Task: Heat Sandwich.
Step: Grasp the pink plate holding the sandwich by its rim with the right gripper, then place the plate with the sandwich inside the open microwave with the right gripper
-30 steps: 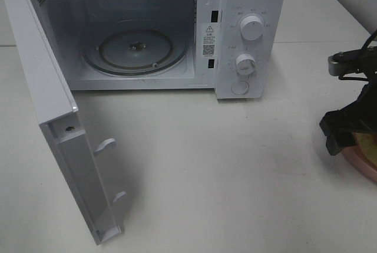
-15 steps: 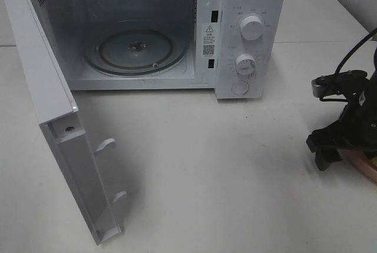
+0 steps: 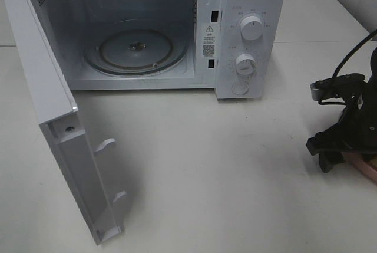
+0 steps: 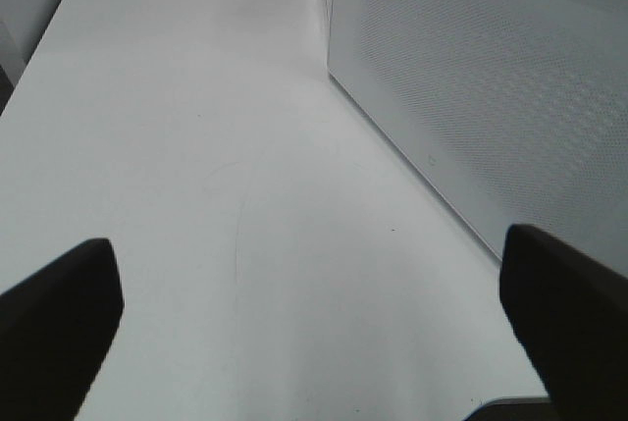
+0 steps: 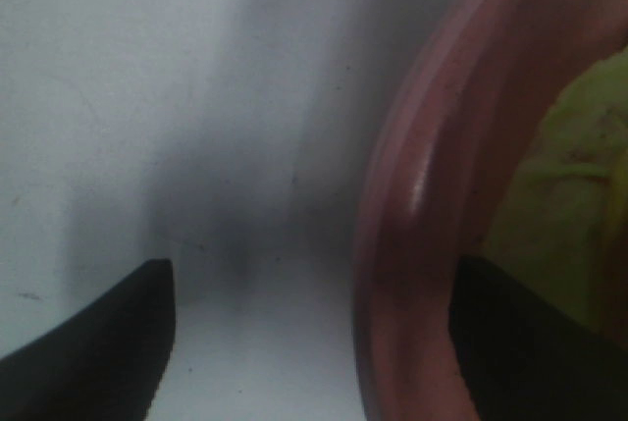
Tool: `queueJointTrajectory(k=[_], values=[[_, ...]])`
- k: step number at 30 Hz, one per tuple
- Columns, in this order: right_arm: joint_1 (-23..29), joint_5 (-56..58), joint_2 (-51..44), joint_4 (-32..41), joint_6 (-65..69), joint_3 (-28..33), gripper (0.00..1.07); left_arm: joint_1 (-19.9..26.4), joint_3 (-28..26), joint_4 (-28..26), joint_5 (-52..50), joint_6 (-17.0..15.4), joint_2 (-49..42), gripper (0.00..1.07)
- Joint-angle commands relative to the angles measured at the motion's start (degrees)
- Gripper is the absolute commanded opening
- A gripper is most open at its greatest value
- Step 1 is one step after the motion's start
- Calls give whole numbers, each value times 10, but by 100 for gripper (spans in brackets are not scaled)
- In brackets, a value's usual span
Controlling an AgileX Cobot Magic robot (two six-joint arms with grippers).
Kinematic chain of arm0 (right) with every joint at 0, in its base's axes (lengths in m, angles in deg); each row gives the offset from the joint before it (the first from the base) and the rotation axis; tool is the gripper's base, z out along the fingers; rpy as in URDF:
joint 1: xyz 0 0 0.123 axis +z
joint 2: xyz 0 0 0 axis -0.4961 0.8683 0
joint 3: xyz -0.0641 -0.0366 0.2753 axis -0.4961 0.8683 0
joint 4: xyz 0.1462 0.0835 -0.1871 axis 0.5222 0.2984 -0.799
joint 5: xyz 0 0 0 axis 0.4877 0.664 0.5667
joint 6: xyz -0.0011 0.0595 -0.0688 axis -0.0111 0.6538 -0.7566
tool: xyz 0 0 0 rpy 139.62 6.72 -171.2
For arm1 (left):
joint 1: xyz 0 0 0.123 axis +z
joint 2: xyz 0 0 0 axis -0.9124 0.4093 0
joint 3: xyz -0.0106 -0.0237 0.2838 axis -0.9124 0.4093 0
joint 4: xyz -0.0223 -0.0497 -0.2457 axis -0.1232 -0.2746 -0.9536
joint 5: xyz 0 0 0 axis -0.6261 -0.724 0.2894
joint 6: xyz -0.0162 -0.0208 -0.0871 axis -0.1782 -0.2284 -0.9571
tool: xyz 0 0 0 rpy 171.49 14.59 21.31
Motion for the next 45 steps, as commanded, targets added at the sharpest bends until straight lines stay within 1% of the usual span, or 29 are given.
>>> queueJointTrajectory(k=[1,4,5,6,8,9,45], values=[[-2,-3,1,-8,7,-2,60,-3,0,-5,-5,0,-11,100],[-2,-3,1,-9,9,-2,46,-3,0,-5,-5,0,-11,100],[-2,-3,1,-9,9,-2,46,-3,0,-5,-5,0,-11,100],[-2,-3,1,-9,9,-2,31,-3,0,-5,-5,0,-11,100],[-2,-3,1,-9,9,-2,15,-3,0,-5,-5,0,-11,100],[-2,-5,1,-9,9,-2,1,-3,0,-5,-5,0,-11,100],[-1,-2,1,-23,9,-2,0,-3,0,-5,-5,0,-11,100]])
